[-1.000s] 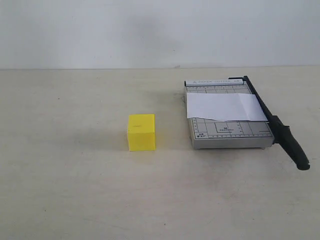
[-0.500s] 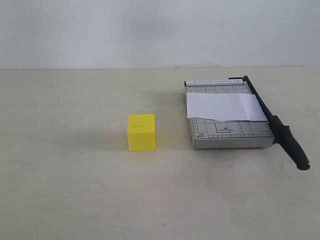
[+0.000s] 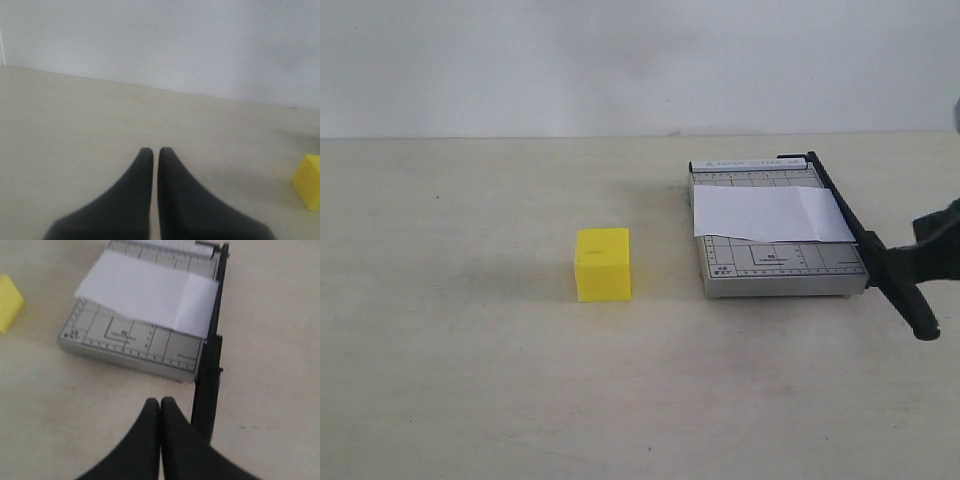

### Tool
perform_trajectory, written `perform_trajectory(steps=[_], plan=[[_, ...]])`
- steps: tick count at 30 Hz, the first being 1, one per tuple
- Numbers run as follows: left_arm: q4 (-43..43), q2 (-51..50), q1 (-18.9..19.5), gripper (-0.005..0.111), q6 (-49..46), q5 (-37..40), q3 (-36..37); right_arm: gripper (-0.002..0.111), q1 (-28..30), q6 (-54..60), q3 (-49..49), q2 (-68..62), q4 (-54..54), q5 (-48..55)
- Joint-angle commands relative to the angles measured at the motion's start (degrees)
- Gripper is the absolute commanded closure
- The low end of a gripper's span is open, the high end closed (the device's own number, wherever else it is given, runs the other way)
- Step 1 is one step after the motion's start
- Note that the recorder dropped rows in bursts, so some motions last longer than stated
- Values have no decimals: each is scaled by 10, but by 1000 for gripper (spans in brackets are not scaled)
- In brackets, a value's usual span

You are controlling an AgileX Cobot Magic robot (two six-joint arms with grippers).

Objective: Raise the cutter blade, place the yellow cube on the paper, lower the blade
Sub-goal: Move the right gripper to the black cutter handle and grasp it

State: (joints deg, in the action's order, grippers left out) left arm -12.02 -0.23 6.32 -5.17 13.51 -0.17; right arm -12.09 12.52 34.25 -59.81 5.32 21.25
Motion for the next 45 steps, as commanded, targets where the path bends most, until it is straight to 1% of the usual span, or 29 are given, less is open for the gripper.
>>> perform_trajectory(steps=[1,3,6,8,11,12,14,15,16,25,27,29,31,34,37,39,41,43,45], plan=[[1,2,-2,102,5,-1,2,108,2,-121,111,-103,-142,160],[1,2,-2,102,5,-1,2,108,2,-167,135,-126,-192,203],[1,2,-2,102,5,-1,2,107,2,-167,152,-152,-212,240],[1,2,-2,102,5,-1,2,101,2,-159,153,-164,-213,239],[1,2,-2,102,5,-1,2,81,2,-159,153,-181,-213,229],[1,2,-2,102,5,-1,2,70,2,-159,153,-188,-213,226],[1,2,-2,102,5,-1,2,57,2,-160,153,-194,-214,222],[1,2,-2,102,5,-1,2,52,2,-165,153,-197,-215,218],[1,2,-2,102,5,-1,2,50,2,-171,153,-198,-215,214],[1,2,-2,102,5,-1,2,50,2,-223,148,-198,-209,145],[1,2,-2,102,5,-1,2,50,2,-235,126,-196,-209,126],[1,2,-2,102,5,-1,2,50,2,-256,83,-192,-209,89],[1,2,-2,102,5,-1,2,50,2,-269,25,-174,-209,-1],[1,2,-2,102,5,-1,2,50,2,-307,-48,-132,-209,-173],[1,2,-2,102,5,-1,2,50,2,-354,-94,-109,-208,-291],[1,2,-2,102,5,-1,2,50,2,-352,-105,-108,-182,-311],[1,2,-2,102,5,-1,2,51,2,-324,-109,-108,-147,-309],[1,2,-2,102,5,-1,2,57,2,-289,-109,-108,-120,-304],[1,2,-2,102,5,-1,2,69,2,-250,-109,-108,-98,-297]])
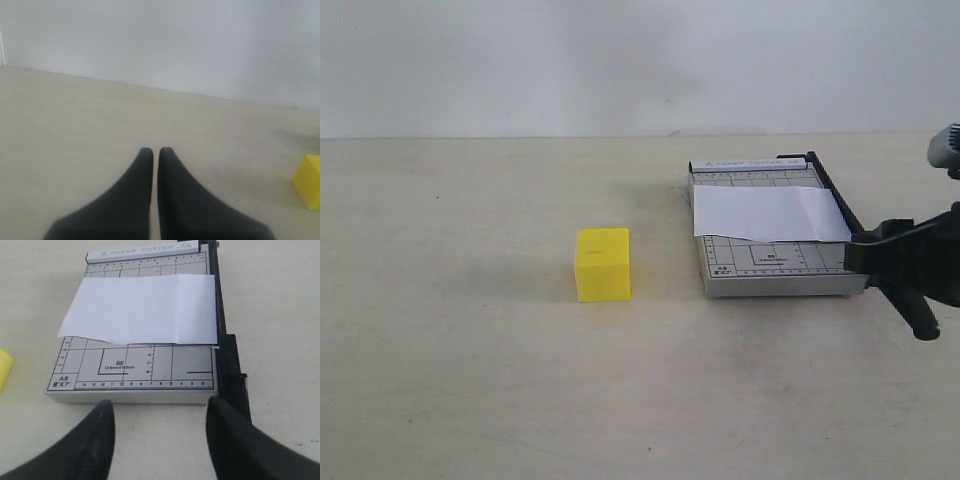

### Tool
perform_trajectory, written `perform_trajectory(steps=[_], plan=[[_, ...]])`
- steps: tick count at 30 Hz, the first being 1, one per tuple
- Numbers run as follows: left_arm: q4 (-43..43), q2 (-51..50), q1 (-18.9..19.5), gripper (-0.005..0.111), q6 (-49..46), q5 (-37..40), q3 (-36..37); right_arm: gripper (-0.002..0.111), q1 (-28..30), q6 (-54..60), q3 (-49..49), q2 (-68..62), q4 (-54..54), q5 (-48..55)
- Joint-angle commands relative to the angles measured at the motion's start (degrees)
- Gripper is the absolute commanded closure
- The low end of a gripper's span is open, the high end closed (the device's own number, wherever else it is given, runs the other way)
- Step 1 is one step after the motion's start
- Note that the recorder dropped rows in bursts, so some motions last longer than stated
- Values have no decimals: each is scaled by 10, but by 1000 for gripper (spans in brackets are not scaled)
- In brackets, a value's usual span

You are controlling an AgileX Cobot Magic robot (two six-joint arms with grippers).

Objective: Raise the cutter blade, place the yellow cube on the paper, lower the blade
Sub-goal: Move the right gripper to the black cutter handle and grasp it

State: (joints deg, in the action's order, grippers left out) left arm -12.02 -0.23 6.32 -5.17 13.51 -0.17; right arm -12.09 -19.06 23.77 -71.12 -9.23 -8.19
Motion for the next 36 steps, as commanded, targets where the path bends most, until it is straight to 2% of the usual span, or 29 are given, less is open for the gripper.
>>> perform_trajectory(steps=[1,4,7,9,11,13,14,20,36], plan=[[1,2,-2,102,5,-1,2,75,2,90,-4,5,51,1],[1,2,-2,102,5,-1,2,85,7,167,-4,5,51,26],[1,2,-2,102,5,-1,2,82,51,198,-4,5,51,51],[1,2,-2,102,5,-1,2,72,89,195,-4,5,51,52],[1,2,-2,102,5,-1,2,54,127,184,-4,5,59,49],[1,2,-2,102,5,-1,2,39,145,180,-4,5,59,53],[1,2,-2,102,5,-1,2,36,146,175,-4,5,60,55],[1,2,-2,102,5,-1,2,37,113,175,-2,5,60,63],[1,2,-2,102,5,-1,2,37,109,175,-2,-62,60,38]])
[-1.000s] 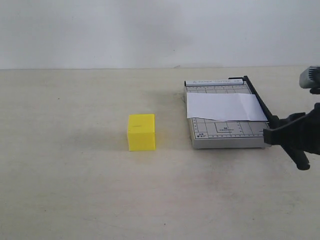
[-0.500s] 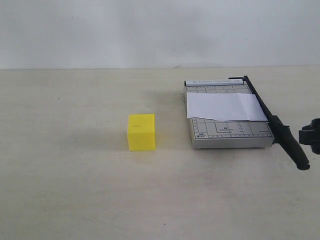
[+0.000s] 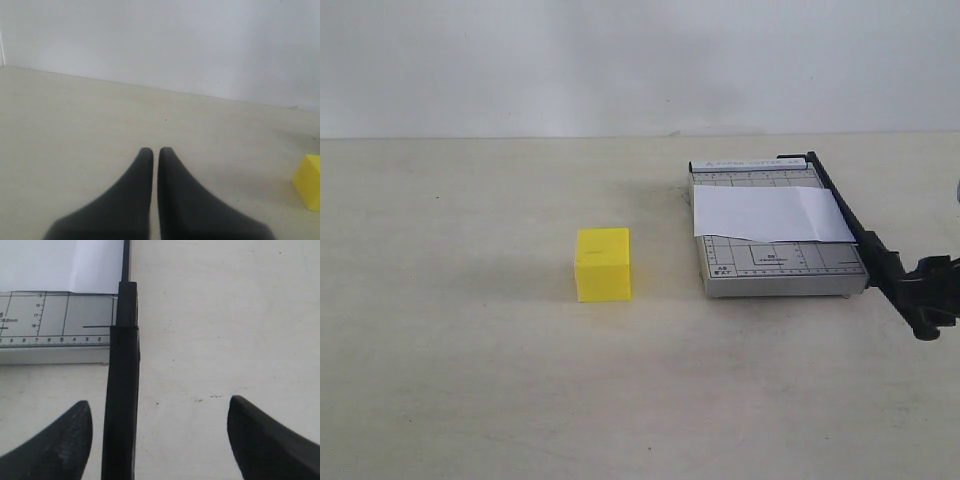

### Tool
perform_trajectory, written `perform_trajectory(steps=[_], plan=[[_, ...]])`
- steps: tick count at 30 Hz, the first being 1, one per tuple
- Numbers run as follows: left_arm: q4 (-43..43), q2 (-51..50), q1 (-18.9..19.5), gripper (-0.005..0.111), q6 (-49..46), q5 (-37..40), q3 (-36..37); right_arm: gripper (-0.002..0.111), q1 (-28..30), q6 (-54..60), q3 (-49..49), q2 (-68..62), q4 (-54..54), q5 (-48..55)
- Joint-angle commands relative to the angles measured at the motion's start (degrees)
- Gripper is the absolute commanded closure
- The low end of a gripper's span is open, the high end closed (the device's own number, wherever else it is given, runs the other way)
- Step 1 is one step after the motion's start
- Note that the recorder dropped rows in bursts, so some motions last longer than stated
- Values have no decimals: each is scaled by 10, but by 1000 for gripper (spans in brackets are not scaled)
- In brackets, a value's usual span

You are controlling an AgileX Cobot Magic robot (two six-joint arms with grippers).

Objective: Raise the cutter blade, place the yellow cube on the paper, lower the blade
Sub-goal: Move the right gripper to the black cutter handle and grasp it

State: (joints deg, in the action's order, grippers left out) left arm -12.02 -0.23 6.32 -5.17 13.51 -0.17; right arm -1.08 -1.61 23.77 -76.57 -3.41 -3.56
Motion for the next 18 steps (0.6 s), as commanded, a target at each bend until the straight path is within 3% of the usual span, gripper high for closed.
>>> perform_trajectory(steps=[1,13,15,18], plan=[[1,2,-2,102,5,-1,2,37,-1,1,-2,-12,2,-8],[1,2,-2,102,5,-3,2,37,-1,1,-2,-75,2,-50],[1,2,-2,102,5,-3,2,43,-1,1,-2,-75,2,-50],[1,2,-2,102,5,-3,2,62,-1,-1,-2,-75,2,-44]])
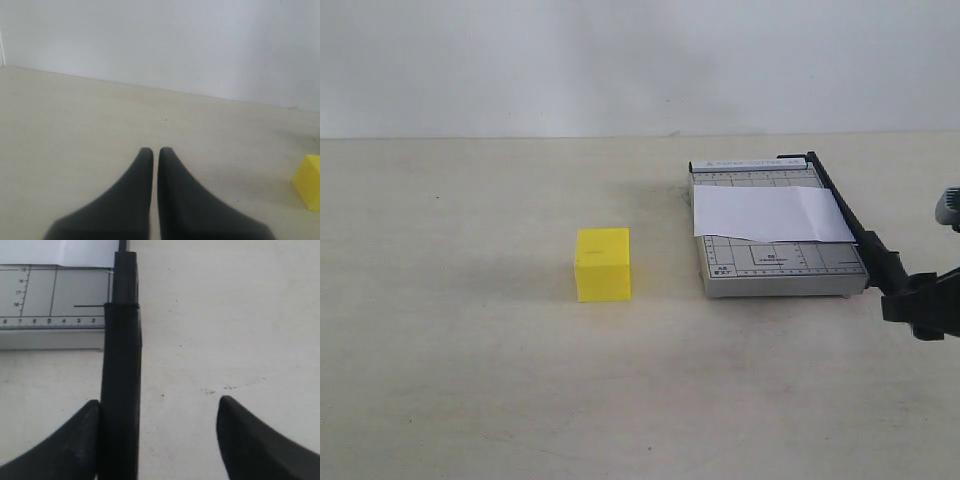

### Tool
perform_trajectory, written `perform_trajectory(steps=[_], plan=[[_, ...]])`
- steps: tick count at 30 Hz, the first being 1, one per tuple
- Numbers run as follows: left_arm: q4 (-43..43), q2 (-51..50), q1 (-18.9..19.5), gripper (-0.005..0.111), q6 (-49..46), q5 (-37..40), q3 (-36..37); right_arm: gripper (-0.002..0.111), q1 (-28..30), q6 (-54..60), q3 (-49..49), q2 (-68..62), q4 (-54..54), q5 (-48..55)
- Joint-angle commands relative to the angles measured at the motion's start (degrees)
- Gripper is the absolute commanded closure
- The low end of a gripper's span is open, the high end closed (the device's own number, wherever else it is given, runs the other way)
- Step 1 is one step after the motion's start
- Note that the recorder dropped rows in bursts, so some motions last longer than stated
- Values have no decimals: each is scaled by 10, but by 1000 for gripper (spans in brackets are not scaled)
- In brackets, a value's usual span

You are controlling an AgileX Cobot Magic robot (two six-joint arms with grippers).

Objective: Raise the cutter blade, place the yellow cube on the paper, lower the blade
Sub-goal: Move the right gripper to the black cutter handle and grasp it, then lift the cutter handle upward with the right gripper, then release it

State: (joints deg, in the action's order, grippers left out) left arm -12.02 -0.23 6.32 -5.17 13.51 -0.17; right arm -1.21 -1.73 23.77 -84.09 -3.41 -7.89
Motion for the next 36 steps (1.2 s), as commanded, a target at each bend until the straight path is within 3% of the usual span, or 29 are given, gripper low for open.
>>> perform_trajectory(steps=[1,3,13,15,18,36], plan=[[1,2,-2,102,5,-3,2,67,0,0,-2,0,2,2],[1,2,-2,102,5,-3,2,72,0,0,-2,0,2,6],[1,2,-2,102,5,-1,2,75,0,0,-2,0,2,17],[1,2,-2,102,5,-1,2,84,0,0,-2,0,2,17],[1,2,-2,102,5,-1,2,107,0,0,-2,2,2,18],[1,2,-2,102,5,-1,2,108,0,-3,-1,77,2,9]])
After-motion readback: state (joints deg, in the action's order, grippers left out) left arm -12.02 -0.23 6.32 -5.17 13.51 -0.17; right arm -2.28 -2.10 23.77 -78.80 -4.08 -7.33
